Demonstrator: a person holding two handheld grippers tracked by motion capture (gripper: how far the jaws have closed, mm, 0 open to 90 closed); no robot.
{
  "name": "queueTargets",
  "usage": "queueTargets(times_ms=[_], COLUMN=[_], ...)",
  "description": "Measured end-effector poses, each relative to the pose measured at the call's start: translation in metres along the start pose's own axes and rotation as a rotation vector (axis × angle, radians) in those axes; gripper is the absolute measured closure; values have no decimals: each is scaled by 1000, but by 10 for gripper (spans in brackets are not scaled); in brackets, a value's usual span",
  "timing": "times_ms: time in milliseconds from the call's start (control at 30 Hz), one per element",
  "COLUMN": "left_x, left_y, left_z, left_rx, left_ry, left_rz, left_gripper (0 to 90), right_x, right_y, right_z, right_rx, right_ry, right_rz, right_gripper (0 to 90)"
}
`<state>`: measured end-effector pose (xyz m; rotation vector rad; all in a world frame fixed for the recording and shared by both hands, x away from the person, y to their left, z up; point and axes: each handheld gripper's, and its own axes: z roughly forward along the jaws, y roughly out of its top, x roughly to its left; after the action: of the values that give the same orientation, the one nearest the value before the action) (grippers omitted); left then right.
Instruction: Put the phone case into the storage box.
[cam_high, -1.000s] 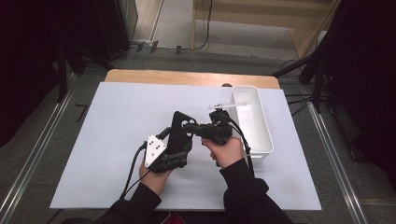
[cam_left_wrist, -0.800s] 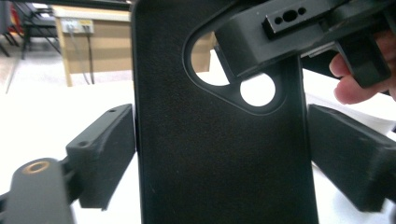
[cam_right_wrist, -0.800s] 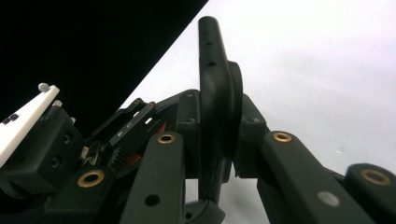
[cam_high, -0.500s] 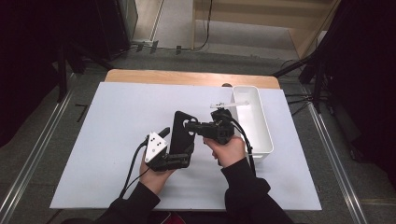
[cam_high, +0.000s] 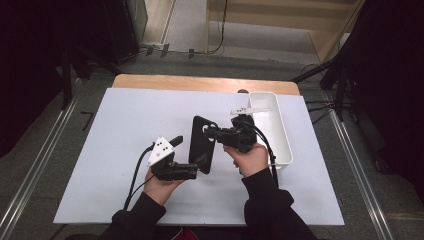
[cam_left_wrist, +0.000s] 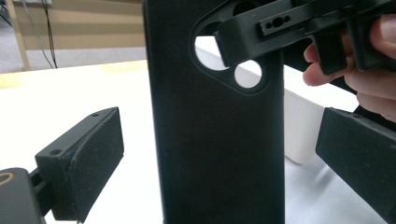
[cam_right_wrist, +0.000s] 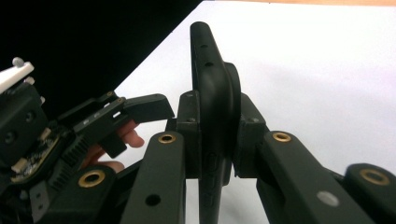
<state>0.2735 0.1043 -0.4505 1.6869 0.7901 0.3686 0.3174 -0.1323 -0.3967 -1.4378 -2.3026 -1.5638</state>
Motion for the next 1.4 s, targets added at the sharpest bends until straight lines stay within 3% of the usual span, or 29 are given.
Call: queueTargets(times_ms=[300,533,767,1100,1167,1400], left_x=[11,19,20,28,29,29], left_y=[6,10,17,20,19,19], left_z=[2,-1,-7,-10,-11,-9], left_rx=[105,125,91,120,124,157], left_ry=[-47,-95,-157,-272,-297,-325], left_rz=[39,55,74,58,83,87], left_gripper=[11,15,17,65,142,146], right_x=[-1,-3,-3,-9,-12,-13], right_y=[-1,-2,-4,-9,-10,-13], right_z=[-6,-14,-15,-20,-21,-23], right_rx=[-12,-33,-23,-5,-4,7], right_ry=[-1,38,78,186,215,244], right_rz=[-71,-128,-208,-302,-311,-362], right_gripper=[749,749,750,749,749,749])
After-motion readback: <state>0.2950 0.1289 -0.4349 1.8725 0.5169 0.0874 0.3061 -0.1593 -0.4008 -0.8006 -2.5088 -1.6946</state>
